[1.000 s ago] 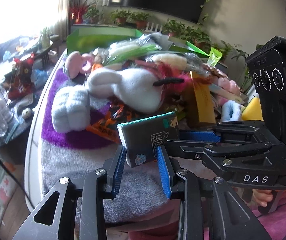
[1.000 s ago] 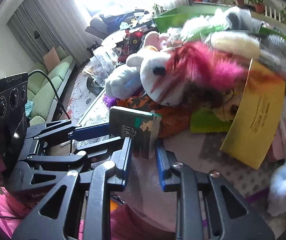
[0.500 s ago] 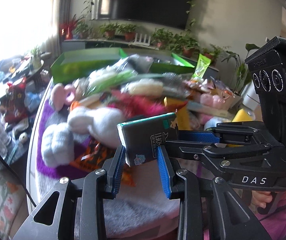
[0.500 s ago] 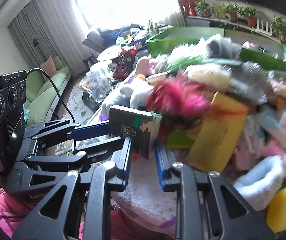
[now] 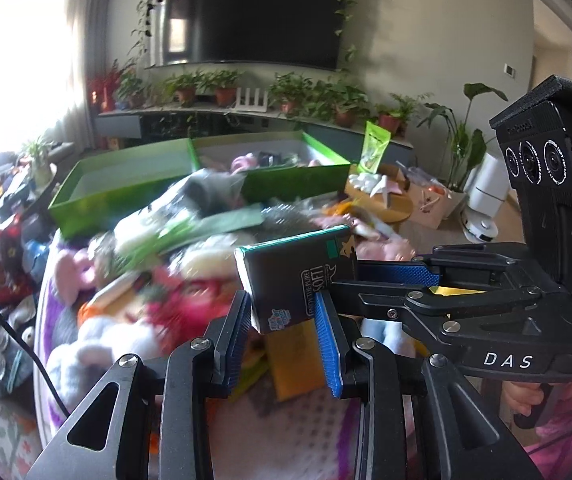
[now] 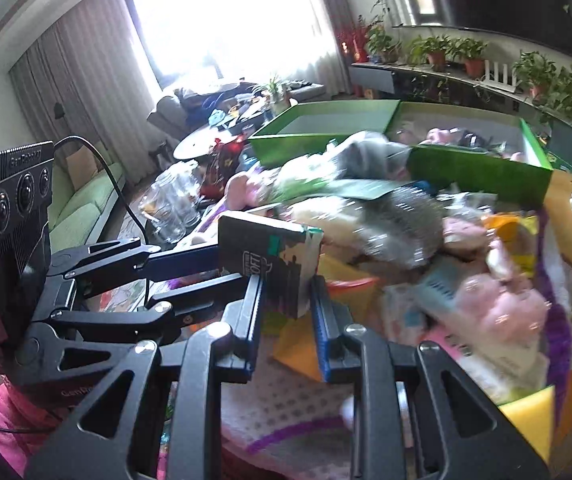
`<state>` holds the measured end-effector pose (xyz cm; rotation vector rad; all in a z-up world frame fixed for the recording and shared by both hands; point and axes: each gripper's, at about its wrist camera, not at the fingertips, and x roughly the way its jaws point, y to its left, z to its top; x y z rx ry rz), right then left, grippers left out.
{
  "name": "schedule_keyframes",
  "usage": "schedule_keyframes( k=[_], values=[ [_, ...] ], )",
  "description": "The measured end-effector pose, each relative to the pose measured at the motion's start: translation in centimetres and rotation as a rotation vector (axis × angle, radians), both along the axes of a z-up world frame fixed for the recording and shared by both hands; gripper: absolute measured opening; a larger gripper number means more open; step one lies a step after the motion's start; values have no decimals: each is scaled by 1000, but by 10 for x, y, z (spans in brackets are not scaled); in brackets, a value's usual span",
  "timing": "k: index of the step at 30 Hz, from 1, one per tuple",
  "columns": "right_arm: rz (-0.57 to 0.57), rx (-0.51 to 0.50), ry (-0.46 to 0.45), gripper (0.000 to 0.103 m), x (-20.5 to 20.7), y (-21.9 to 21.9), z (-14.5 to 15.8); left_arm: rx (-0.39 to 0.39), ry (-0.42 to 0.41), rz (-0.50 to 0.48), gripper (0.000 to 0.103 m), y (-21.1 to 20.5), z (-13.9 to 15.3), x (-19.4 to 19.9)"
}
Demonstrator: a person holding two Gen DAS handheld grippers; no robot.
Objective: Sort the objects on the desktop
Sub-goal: 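Lift the dark green book off the pile with the left gripper, then carry the dark green book in the left gripper over the green box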
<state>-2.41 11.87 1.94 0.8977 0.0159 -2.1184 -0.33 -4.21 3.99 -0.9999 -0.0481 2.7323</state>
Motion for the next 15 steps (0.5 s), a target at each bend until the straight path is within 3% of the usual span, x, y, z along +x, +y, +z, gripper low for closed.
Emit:
schedule_keyframes(
  k=[15],
  values=[
    [-114, -55, 22, 24, -75, 76, 23, -41, 34, -107, 33, 74, 26, -87]
  ],
)
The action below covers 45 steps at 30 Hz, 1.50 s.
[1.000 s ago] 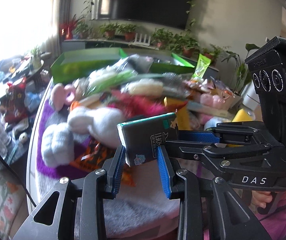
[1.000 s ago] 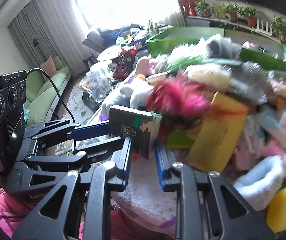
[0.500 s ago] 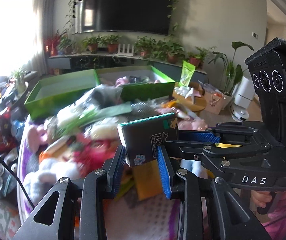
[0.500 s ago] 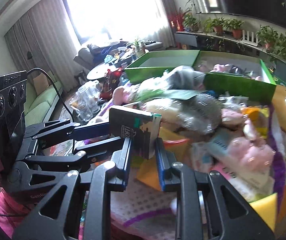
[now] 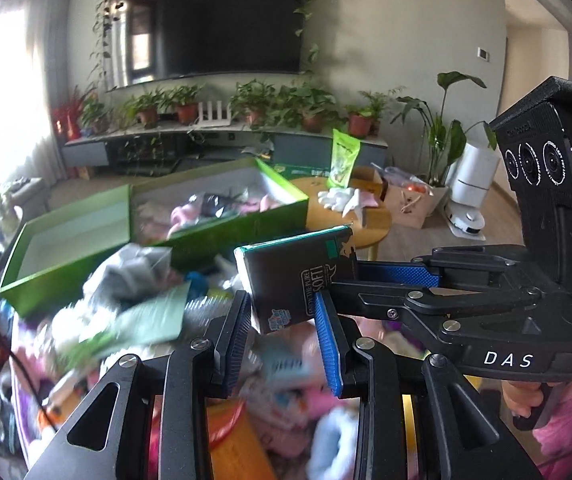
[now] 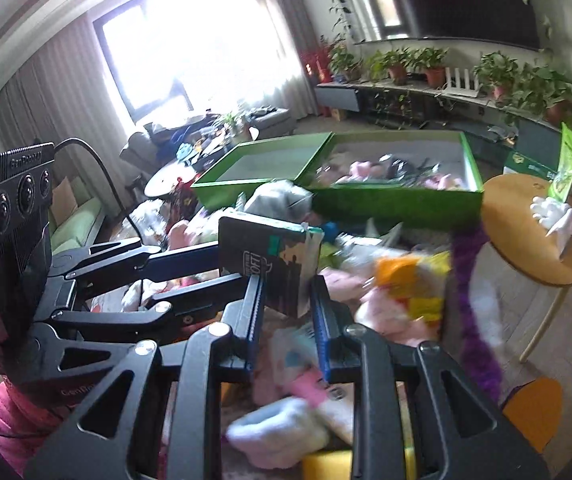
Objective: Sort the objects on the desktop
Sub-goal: 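Carry the dark green book in the left gripper over the green box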
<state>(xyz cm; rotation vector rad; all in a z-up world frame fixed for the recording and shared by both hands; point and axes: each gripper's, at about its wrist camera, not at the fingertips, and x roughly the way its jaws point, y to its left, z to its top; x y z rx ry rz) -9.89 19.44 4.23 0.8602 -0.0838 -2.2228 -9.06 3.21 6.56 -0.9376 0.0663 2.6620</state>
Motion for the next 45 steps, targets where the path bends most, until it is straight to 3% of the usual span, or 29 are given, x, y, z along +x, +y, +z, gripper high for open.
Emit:
schedule_keyframes(
  k=[16, 27, 38, 45],
  values=[
    [-51, -54, 12, 24, -56, 32, 13, -31, 18, -34, 33, 34, 21, -54],
    [-45, -76, 21, 25, -81, 36, 27, -39, 34, -28, 33, 37, 35, -79],
    [-63, -103, 59, 25, -123, 39, 55, -41, 74, -39, 33, 40, 64, -127],
    [-73, -108, 55, 25, -153, 40, 59, -50, 72, -52, 33, 41, 66, -159]
  ],
)
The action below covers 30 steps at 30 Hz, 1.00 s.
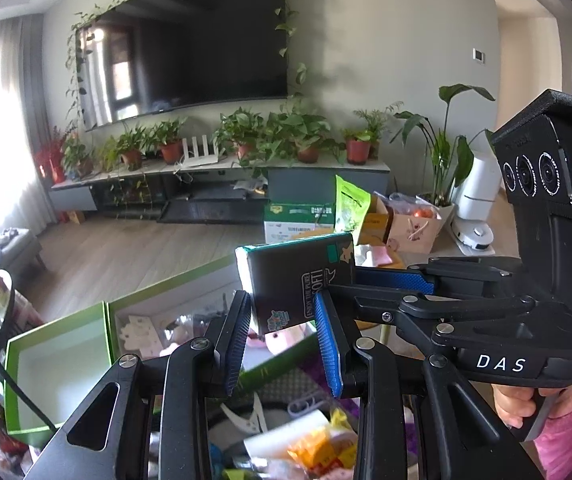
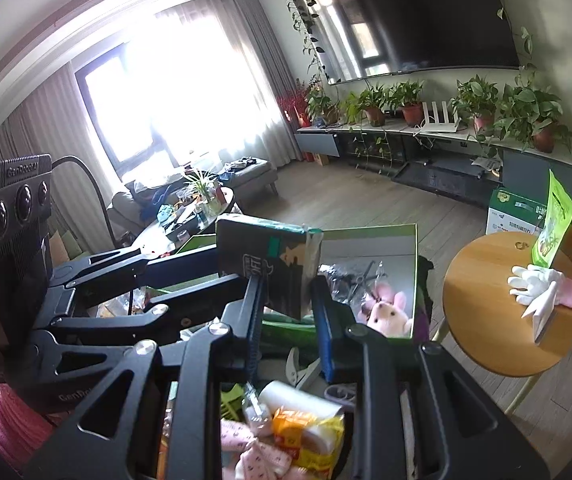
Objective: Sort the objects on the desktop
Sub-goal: 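Carry the dark green book in the left gripper over the green box, then open the left gripper to drop the book into the green box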
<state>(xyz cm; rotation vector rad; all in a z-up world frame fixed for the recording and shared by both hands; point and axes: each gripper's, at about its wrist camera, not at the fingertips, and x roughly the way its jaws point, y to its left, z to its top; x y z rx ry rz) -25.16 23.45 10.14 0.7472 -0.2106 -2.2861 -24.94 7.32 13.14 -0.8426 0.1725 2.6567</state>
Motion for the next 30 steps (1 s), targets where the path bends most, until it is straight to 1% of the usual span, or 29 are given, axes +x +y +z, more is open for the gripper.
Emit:
schedule_keyframes(
  k=[6, 11, 14, 18, 25, 30],
  values=[
    [0, 6, -26, 25, -35, -2, -8, -5, -19, -4, 33, 1, -8, -40],
    [-2, -3, -56, 25, -68, -5, -20, -4, -37, -6, 33, -3, -22, -72],
    [-1, 3, -75, 25, -87, -9, -29, 5, -61, -5, 33, -7, -32, -90],
    [-4, 5, -101, 25, -109, -14, -41, 29, -87, 0, 33, -14, -44, -110],
    [-10, 11, -146, 25, -140, -21, -61, 48, -134, 4, 33, -21, -67, -142],
    [-12, -9, -186, 25, -161, -23, -79, 39, -162, 6, 33, -19, -83, -163]
  ],
)
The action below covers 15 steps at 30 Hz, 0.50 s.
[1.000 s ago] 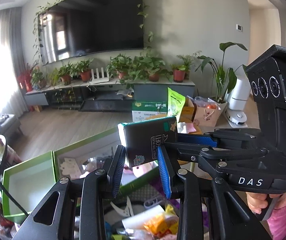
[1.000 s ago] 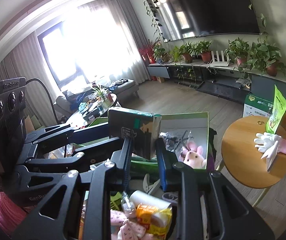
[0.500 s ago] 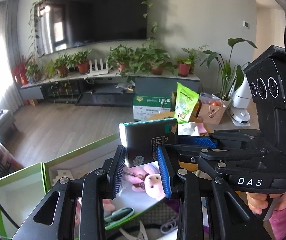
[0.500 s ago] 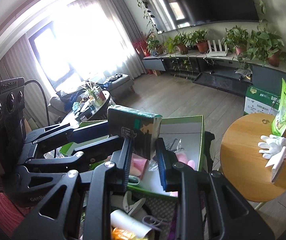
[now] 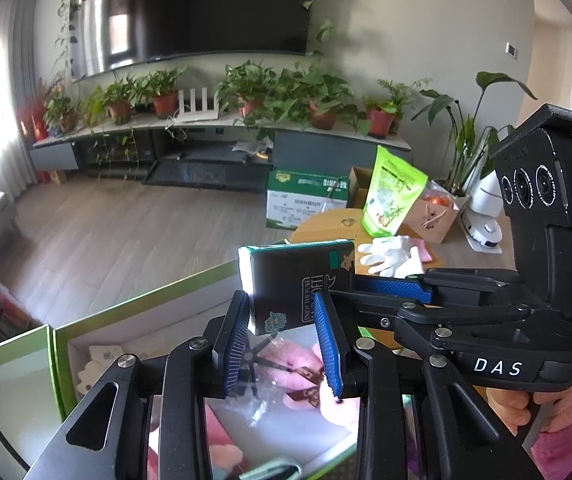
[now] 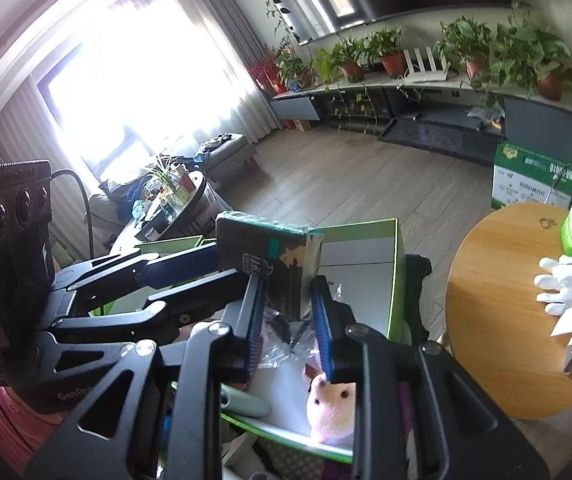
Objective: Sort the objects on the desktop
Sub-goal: 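Open the left gripper to drop the book into the green box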
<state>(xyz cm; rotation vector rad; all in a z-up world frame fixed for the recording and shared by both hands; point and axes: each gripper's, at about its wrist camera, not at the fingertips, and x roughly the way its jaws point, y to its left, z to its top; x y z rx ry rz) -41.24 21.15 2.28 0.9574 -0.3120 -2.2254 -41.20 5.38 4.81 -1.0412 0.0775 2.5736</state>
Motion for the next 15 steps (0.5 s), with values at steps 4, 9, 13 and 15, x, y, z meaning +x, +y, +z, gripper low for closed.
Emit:
schedule_keyframes(
  k=[4, 9, 13, 15],
  values=[
    [-11, -8, -23, 25, -14, 1, -13, -2, -24, 1, 33, 5, -10, -14],
    [-19, 1, -45, 25, -29, 1, -27, -13, -52, -1, 33, 10, -25, -30],
    [-26, 4, -66, 24, -40, 0, -38, -18, -79, 8, 33, 12, -37, -43],
    [-28, 10, -63, 16, -42, -3, -41, -23, -84, 19, 33, 11, -40, -46]
  ],
)
